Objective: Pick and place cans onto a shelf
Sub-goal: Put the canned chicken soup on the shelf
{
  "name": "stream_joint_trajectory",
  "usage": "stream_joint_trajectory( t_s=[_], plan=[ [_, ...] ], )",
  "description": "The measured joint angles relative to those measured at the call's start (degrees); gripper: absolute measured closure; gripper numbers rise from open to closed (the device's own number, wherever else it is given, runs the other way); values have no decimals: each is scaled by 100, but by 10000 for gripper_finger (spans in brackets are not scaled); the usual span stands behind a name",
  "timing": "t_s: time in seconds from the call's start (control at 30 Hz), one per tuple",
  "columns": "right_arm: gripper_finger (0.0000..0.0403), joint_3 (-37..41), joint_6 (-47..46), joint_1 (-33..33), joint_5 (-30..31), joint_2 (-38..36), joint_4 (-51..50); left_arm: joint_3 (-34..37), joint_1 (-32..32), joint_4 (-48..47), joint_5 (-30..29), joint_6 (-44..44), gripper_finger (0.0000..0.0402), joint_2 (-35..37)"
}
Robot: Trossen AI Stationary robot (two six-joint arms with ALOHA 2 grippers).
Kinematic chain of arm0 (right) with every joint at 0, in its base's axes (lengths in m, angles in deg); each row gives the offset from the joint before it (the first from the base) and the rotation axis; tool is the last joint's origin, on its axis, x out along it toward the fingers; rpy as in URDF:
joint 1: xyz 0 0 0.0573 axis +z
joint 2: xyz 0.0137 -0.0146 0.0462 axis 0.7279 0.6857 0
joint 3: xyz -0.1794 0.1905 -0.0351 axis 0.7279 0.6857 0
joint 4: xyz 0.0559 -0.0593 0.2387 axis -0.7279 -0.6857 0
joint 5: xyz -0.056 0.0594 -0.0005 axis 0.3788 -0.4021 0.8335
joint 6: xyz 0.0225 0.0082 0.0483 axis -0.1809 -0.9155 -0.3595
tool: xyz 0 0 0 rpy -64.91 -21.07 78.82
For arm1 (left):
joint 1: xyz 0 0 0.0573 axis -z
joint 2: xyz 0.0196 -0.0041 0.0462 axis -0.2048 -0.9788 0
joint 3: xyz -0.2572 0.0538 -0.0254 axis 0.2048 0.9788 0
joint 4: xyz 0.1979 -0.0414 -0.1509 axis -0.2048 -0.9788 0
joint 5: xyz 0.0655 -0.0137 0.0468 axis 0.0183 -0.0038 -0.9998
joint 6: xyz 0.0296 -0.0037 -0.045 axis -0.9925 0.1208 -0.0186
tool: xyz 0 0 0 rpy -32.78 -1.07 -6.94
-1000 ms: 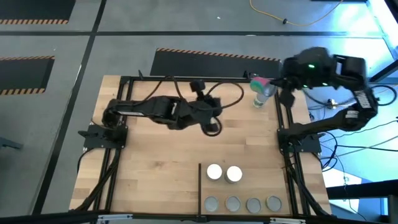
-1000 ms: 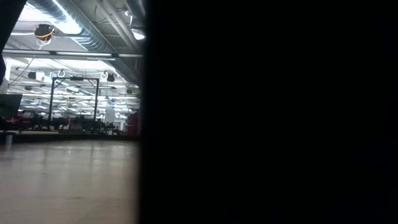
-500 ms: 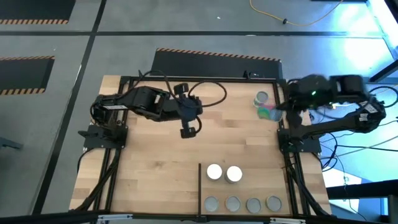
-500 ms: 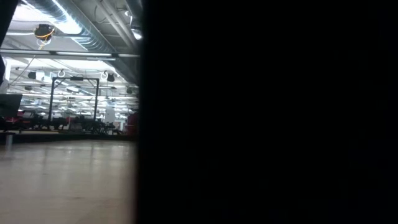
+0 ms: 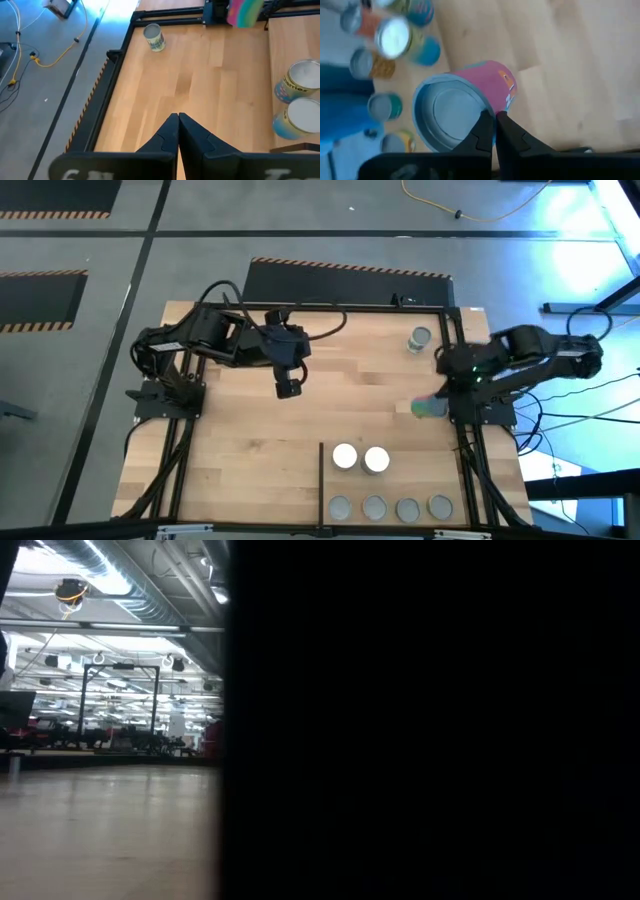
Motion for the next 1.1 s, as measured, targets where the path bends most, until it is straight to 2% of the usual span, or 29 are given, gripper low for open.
stream_joint_trajectory(
  t_s=[0.33, 0.47, 0.7, 0.83, 1.0, 1.1],
  plan=[
    [396, 164, -776, 1491, -271, 782, 583, 1, -168, -114, 139, 1, 398, 14],
    [396, 167, -1200, 1985, 170, 983, 610, 2, -205, -114, 146, -1, 401, 14],
    [396, 166, -2200, 2619, 1057, 855, 537, 2, -203, -114, 150, -34, 401, 14],
    [396, 164, -2285, 2762, 833, 934, 972, 2, -205, -114, 281, -45, 399, 13],
    [396, 164, -2710, 2776, 343, 1155, 780, 2, -205, -115, 310, -47, 401, 9],
    [396, 164, -2718, 2799, 128, 1252, 1119, 2, -205, -115, 397, -49, 399, 9]
  ],
)
